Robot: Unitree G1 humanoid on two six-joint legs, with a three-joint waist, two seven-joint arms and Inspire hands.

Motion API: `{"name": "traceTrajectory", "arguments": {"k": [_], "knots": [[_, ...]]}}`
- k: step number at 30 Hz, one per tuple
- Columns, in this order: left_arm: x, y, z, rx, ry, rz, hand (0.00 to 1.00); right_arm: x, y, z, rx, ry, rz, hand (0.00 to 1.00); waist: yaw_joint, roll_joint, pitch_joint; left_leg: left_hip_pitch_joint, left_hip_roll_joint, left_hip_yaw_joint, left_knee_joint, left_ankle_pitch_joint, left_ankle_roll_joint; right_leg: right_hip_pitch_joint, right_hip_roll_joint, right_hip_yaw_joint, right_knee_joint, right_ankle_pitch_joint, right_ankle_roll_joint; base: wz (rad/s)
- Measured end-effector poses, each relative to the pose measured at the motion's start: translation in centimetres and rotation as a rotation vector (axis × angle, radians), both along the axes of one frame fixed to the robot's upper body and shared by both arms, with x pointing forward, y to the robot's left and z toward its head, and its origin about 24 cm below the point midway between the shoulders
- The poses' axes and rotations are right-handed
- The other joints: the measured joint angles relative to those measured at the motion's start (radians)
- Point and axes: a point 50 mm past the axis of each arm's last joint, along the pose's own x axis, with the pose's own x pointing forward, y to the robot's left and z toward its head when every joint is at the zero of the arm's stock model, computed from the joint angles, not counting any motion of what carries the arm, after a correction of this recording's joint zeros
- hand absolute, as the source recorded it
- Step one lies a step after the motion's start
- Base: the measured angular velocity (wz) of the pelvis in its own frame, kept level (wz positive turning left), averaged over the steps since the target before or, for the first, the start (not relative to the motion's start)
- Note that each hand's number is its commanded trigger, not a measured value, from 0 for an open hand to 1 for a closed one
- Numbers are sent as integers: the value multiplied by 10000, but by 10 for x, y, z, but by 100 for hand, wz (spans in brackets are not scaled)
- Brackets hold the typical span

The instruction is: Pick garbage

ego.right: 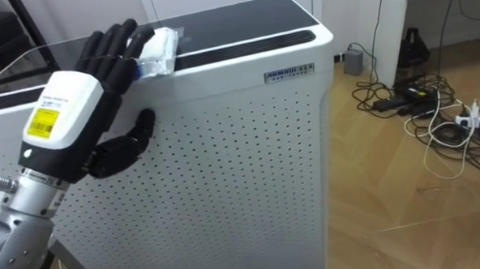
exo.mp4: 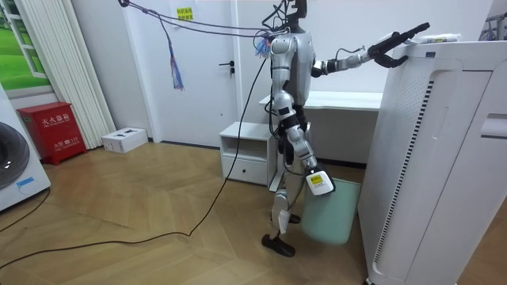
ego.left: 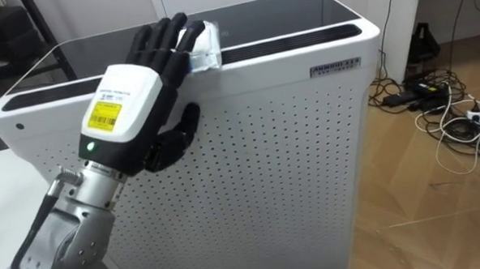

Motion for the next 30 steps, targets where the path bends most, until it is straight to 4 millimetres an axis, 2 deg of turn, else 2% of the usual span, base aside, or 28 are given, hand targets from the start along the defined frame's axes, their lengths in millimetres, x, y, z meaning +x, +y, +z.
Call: {"name": "traceTrajectory", "arguments": {"k": [1, 4, 8, 10, 23, 30], "knots": [[0, 0, -1, 41, 73, 10, 100, 0, -1, 0, -30, 11, -7, 100, 0, 3, -2, -3, 0, -1, 3, 0, 0, -10, 0, 3, 0, 0, 0, 0], [0, 0, 2, 25, 22, 26, 100, 0, -3, 1, -135, 33, 31, 100, 0, 21, -15, -17, 0, 7, 35, 0, 1, -53, -6, 7, 25, 1, 1, 0], [4, 3, 15, -925, -28, 30, 100, -2, -4, 0, -218, 151, -6, 100, -17, 20, -13, 159, 7, 24, 26, 1, 1, 76, -7, 18, 15, 2, 3, -1], [6, 5, 15, -1087, 165, 138, 100, -2, -4, 0, -248, 203, -32, 100, -14, 30, -9, 234, 7, 58, -15, 10, -2, 81, -3, 77, 13, 1, 4, -8], [14, 11, 39, -1381, -277, 297, 100, -5, -7, 0, -443, 450, -154, 100, -105, -10, 8, 236, -4, 74, -91, 54, -6, 72, 1, 97, 28, 3, 4, -1], [11, 10, 44, -1226, -622, 249, 100, -5, -7, 0, -453, 448, -155, 100, -67, -11, 10, 233, -2, 82, -127, 54, -6, 54, 9, 98, -11, 2, 5, 0]]}}
